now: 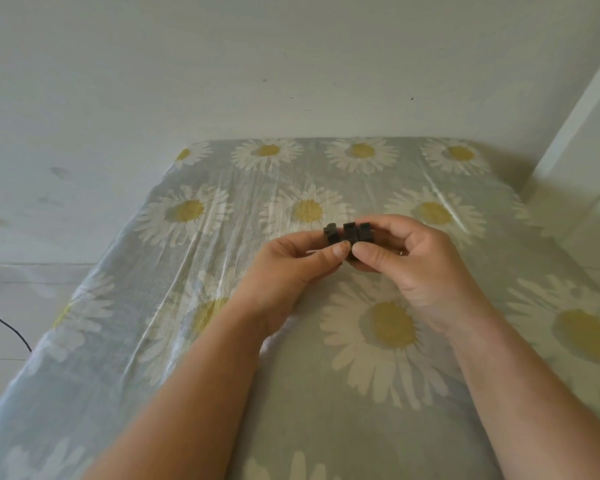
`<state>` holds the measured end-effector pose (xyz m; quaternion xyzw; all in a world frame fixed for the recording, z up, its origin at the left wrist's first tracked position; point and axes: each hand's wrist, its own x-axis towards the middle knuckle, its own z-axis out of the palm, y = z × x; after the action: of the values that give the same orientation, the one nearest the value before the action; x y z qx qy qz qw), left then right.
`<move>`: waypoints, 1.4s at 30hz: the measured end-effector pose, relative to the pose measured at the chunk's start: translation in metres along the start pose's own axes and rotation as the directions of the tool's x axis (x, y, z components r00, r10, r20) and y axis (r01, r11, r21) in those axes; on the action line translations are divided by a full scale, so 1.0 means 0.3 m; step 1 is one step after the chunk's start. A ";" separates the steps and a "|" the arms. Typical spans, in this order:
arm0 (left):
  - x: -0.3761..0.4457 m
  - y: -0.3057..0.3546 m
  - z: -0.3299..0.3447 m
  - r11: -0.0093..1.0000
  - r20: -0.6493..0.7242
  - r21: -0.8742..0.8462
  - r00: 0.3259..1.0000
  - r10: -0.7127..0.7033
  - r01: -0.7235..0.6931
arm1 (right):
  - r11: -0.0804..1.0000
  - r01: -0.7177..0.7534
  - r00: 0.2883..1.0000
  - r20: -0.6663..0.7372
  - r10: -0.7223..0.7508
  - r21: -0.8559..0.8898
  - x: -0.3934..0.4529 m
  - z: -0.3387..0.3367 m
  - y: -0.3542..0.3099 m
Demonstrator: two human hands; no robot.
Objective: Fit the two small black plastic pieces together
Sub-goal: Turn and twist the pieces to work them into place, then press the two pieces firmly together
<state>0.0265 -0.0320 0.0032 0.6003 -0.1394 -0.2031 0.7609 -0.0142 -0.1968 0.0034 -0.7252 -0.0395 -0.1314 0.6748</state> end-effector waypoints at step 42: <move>0.032 -0.070 -0.031 0.460 -0.053 0.885 0.968 0.247 -0.069 | 0.881 0.048 0.994 0.110 0.005 -0.471 0.009 -0.016 0.040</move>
<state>0.0362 -0.0327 -0.0198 0.9039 -0.2118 0.0214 0.3711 -0.0096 -0.2030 -0.0074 -0.8734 -0.0506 -0.1053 0.4728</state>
